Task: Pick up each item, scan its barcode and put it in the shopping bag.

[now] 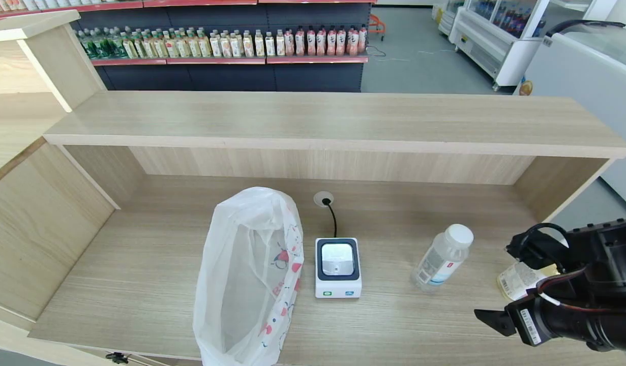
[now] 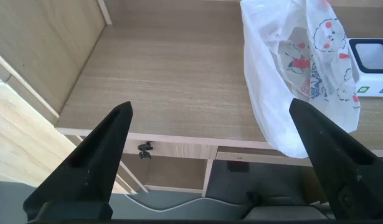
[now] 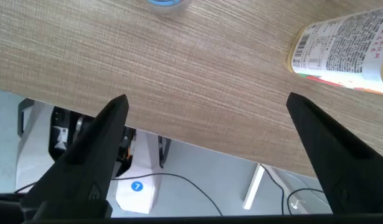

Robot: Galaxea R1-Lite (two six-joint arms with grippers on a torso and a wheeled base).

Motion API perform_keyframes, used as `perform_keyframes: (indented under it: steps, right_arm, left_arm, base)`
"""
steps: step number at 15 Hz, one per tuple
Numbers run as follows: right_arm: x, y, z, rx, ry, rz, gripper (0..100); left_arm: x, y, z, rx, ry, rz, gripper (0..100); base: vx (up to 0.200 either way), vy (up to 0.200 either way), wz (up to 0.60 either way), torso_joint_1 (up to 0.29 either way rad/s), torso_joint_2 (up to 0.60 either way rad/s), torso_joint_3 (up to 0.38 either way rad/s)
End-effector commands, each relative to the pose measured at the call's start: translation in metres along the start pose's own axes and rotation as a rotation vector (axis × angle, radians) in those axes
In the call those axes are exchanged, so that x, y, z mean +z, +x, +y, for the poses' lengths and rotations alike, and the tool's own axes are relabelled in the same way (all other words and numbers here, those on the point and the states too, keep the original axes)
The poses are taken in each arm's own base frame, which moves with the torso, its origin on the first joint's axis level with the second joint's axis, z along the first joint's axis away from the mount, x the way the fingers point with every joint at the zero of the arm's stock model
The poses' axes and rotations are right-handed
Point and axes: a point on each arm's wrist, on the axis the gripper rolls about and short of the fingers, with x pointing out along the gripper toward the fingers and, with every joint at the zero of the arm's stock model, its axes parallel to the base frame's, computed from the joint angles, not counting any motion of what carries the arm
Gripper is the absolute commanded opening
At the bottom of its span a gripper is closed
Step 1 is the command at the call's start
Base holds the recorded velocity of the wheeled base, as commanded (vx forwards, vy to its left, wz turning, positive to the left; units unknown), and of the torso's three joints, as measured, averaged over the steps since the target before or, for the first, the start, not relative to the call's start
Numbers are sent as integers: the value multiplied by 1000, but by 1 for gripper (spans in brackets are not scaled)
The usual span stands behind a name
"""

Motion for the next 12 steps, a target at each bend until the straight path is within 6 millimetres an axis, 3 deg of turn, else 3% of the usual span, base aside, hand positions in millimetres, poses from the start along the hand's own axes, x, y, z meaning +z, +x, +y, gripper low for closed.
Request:
perform_keyframes:
  steps: [1, 8, 12]
  right_arm:
    - [-1, 13, 3, 4, -6, 6, 100]
    - [15, 25, 5, -26, 20, -156, 100]
    - [20, 36, 15, 2, 10, -196, 100]
  left_arm:
    - [0, 0, 0, 0, 0, 0, 100]
    - [0, 0, 0, 0, 0, 0, 100]
    - [0, 0, 0, 0, 0, 0, 100]
  base:
    - [0, 0, 0, 0, 0, 0]
    - [0, 0, 0, 0, 0, 0]
    - [0, 0, 0, 0, 0, 0]
